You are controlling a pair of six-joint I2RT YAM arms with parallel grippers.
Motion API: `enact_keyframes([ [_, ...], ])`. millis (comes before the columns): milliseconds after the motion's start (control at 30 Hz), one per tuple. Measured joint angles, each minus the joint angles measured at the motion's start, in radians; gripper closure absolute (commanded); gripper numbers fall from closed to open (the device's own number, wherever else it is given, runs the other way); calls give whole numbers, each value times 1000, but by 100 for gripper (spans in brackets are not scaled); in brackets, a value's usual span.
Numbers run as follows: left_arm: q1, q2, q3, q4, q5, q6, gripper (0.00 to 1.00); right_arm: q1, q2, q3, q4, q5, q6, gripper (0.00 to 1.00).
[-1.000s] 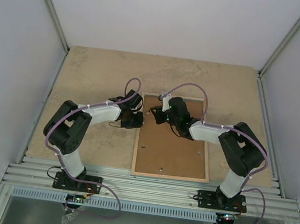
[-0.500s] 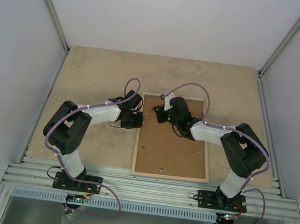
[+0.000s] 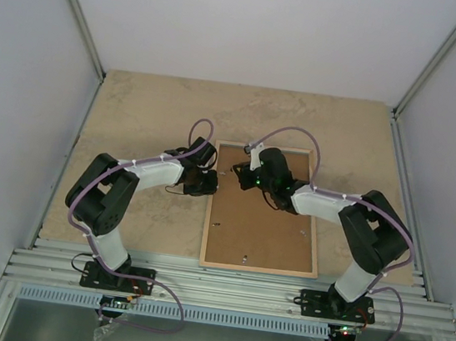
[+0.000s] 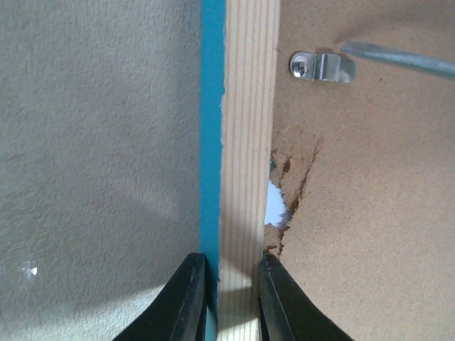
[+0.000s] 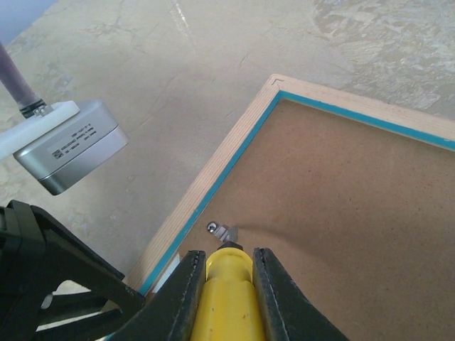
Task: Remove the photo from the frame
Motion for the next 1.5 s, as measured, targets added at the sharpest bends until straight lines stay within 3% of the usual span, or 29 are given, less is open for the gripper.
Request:
enact_keyframes([
  [433, -4, -34, -39, 12, -5, -71, 85, -37, -164, -82, -40, 11, -2, 100],
  [867, -11, -235, -283, 129, 13, -402, 79, -96, -306, -175, -53, 14, -19, 100],
  [1067, -34, -278, -360, 241, 30, -609, 56, -123, -312, -192, -55, -5, -26, 100],
  [1200, -49, -279, -354, 256, 29, -671, 48, -136, -313, -193, -55, -18, -36, 100],
  [1333, -51, -295, -303, 180, -20, -649, 39, -150, -318, -196, -55, -32, -43, 100],
  [1500, -49, -301, -118, 24, -143, -506, 32, -166, -333, -210, -55, -40, -54, 100],
])
